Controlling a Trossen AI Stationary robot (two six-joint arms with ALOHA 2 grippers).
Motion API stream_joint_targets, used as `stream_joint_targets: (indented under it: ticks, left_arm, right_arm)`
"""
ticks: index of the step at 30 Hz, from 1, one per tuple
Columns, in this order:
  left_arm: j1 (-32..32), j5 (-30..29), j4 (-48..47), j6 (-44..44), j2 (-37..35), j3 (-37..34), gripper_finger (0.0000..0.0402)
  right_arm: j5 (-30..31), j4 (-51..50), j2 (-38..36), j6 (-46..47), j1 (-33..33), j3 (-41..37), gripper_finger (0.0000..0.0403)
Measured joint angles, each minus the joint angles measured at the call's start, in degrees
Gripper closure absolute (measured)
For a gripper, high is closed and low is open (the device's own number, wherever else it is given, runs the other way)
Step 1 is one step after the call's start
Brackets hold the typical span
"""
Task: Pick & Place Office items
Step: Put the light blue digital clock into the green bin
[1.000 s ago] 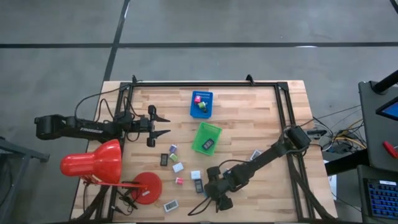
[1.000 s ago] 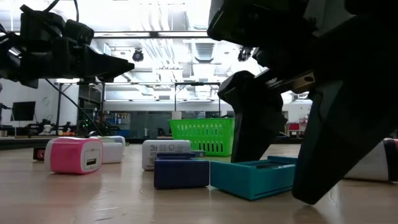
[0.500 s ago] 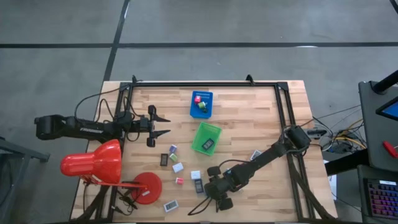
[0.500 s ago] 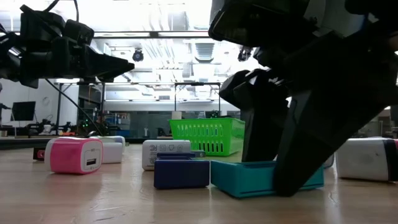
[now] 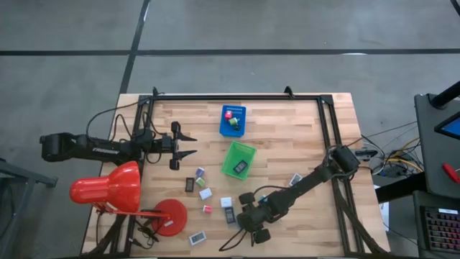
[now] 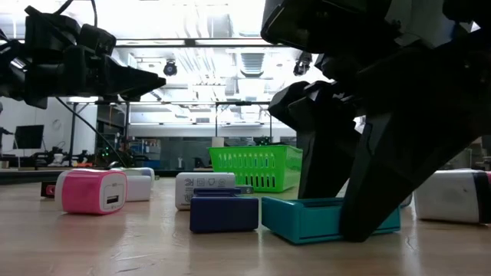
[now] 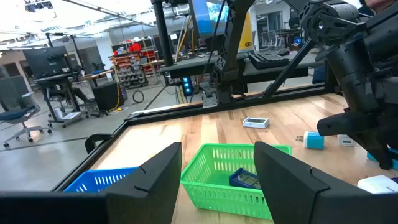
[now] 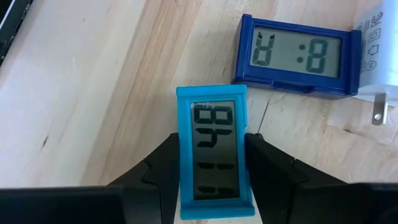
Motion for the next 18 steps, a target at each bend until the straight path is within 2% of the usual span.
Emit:
stream_joint_targets:
  ticks: [9,18]
  left_arm:
    - [0.0,0.0,0.0,0.0,0.0,0.0,0.0197]
    - [0.0,0.0,0.0,0.0,0.0,0.0,0.0197]
  right_arm:
    - [0.2,0.4,0.0,0.0,0.6,-0.1,0.0259]
    - [2.9,1.4,-0.3,-1.4,1.4,-0.2,0.0259]
